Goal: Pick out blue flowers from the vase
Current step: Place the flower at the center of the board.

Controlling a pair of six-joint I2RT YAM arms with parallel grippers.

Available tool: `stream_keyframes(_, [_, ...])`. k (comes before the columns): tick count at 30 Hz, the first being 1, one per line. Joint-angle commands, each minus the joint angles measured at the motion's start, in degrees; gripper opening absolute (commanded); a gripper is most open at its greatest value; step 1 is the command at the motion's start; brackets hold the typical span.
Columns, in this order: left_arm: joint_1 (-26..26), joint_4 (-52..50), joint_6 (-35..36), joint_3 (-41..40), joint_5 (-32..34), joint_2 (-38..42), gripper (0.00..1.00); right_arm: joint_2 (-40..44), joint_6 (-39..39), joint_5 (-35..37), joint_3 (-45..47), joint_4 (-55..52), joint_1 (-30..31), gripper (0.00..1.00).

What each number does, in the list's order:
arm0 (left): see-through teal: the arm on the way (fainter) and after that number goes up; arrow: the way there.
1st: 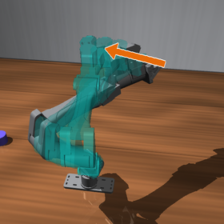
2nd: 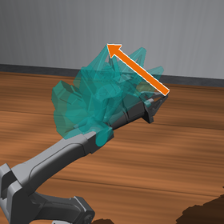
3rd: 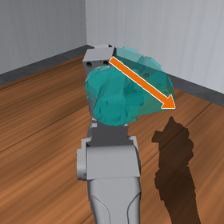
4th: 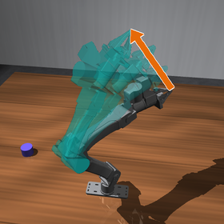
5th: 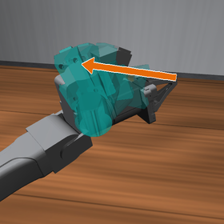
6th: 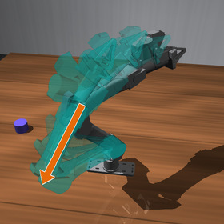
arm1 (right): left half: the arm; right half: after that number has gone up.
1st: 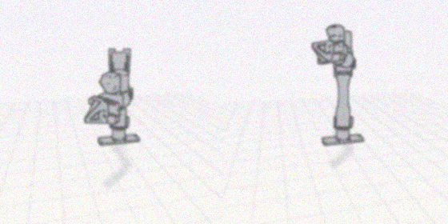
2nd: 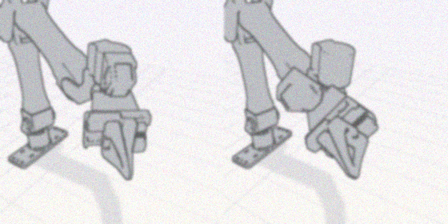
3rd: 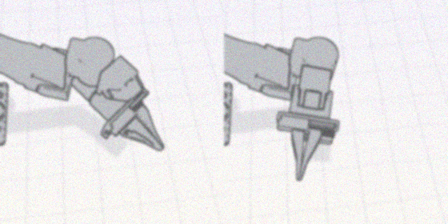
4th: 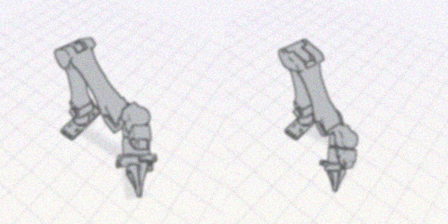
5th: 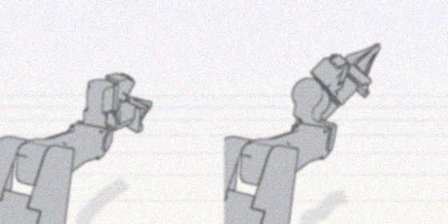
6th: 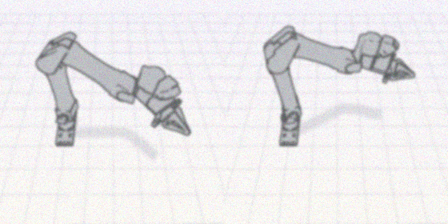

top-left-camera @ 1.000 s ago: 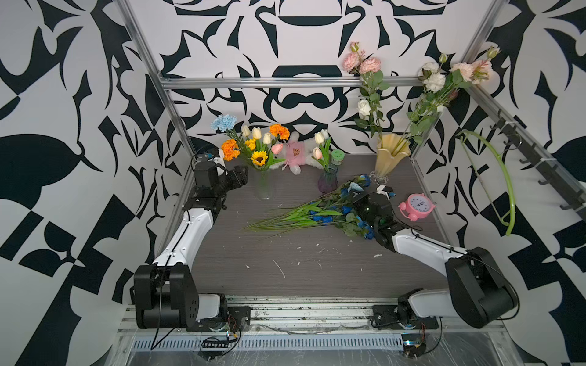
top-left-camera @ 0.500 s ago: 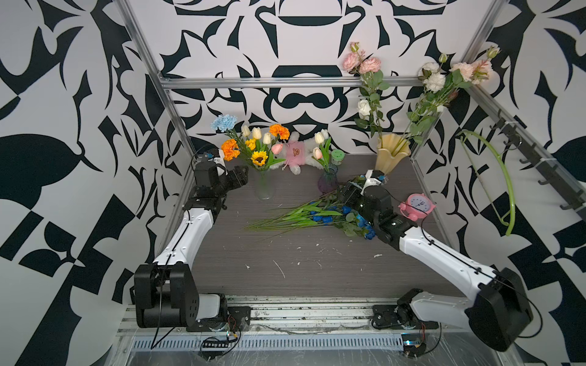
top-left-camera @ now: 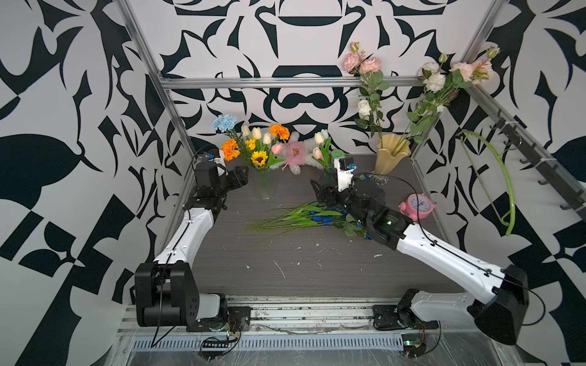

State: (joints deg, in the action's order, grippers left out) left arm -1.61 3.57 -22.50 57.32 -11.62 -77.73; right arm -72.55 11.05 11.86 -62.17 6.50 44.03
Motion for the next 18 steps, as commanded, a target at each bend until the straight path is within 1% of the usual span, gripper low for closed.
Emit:
stream_keyframes(1, [0.1,-0.2,0.4,0.6,0.3,1.6,0.77,-2.9,-6.7,-3.6,-6.5,3.7,0.6,0.81])
stream_keyframes(4, [0.1,0.0,0.5,0.4,0.4,1.5,0.77,-7.3,-8.6,-5.2,-10.7,5.2,0.6,0.81])
stream_keyframes(8, [0.1,0.3,0.5,0.5,0.5,1.1,0.77,-15.5,-10.3,-6.7,-20.4,3.6,0.6,0.81])
stream_keyframes(12, [0.2,0.6,0.6,0.8,0.7,0.6,0.78,-24.6,-9.9,-9.7,-30.6,3.2,0.2,0.81])
stream_keyframes(18, [0.2,0.5,1.0,0.9,0.8,0.5,0.78,-34.8,-8.1,-13.6,-44.3,1.0,-0.8,0.81])
